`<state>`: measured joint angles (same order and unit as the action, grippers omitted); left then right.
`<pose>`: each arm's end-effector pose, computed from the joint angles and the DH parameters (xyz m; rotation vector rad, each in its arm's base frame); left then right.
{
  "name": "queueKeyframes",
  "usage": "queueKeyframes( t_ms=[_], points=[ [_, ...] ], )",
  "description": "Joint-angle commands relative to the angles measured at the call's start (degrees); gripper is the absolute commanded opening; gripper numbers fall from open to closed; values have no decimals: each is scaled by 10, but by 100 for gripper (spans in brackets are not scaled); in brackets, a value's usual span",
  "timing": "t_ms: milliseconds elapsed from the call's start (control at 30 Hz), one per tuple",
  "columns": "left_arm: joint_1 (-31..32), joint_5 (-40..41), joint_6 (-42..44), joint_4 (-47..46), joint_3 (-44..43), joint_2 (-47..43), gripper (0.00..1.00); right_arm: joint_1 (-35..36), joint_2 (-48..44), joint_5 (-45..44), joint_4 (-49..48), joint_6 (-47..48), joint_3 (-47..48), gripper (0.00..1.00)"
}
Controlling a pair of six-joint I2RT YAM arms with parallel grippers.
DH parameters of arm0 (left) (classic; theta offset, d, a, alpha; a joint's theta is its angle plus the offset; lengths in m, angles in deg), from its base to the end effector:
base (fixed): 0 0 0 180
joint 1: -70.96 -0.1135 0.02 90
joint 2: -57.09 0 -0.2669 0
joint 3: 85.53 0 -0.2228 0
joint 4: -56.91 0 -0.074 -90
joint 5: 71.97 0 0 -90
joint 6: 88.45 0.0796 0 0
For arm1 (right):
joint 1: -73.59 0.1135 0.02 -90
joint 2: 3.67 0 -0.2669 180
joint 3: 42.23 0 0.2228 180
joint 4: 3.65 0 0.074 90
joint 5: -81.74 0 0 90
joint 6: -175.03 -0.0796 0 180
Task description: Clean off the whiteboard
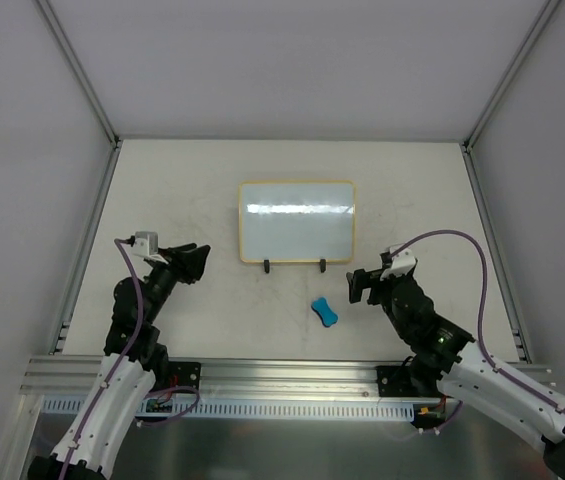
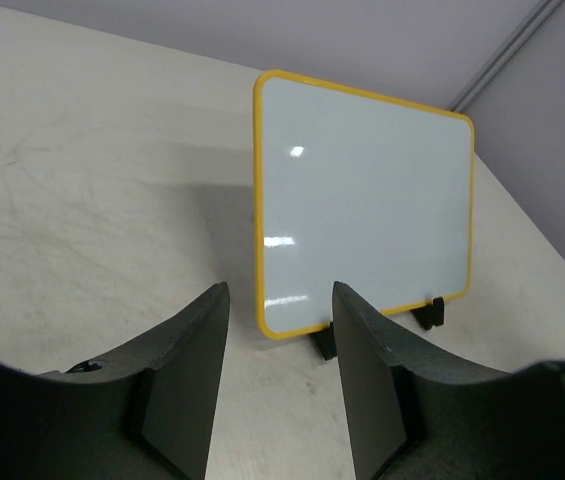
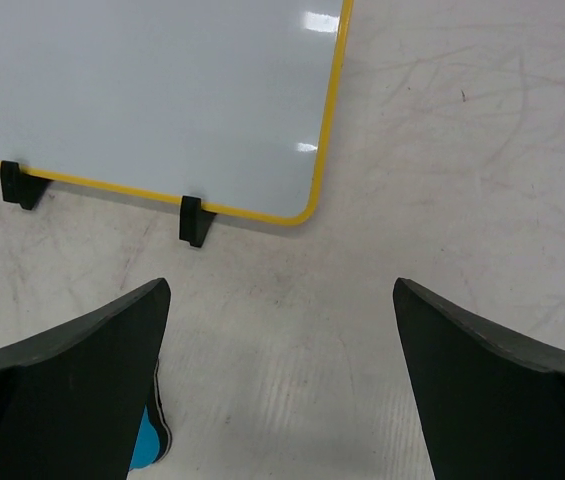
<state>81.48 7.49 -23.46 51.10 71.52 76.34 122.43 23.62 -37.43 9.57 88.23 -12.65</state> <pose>0.1355 -0.0400 0.2410 -0.0257 1.4381 -0.6410 0.1255 0.0846 0.2176 -0.4177 1.6881 0.1365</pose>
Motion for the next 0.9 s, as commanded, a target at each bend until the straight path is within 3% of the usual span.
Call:
queueKeyframes(
  t_ms=[0, 200, 300, 367, 500, 867],
  points=[
    [4, -49, 40, 26, 12, -14, 47, -2, 11, -9, -73, 0, -12, 99],
    [4, -76, 52, 39, 43, -60, 54, -3, 48, -17, -93, 10, -9, 99],
    [4, -81, 61, 41, 47, -73, 80, -2, 36, -23, -94, 11, -14, 99],
    [4, -65, 58, 45, 49, -73, 89, -2, 28, -20, -95, 13, -18, 99],
    [4, -67, 60, 45, 48, -74, 99, -2, 15, -17, -95, 15, -24, 99],
    [3, -62, 62, 46, 48, -77, 99, -2, 12, -14, -97, 18, -24, 99]
  ],
)
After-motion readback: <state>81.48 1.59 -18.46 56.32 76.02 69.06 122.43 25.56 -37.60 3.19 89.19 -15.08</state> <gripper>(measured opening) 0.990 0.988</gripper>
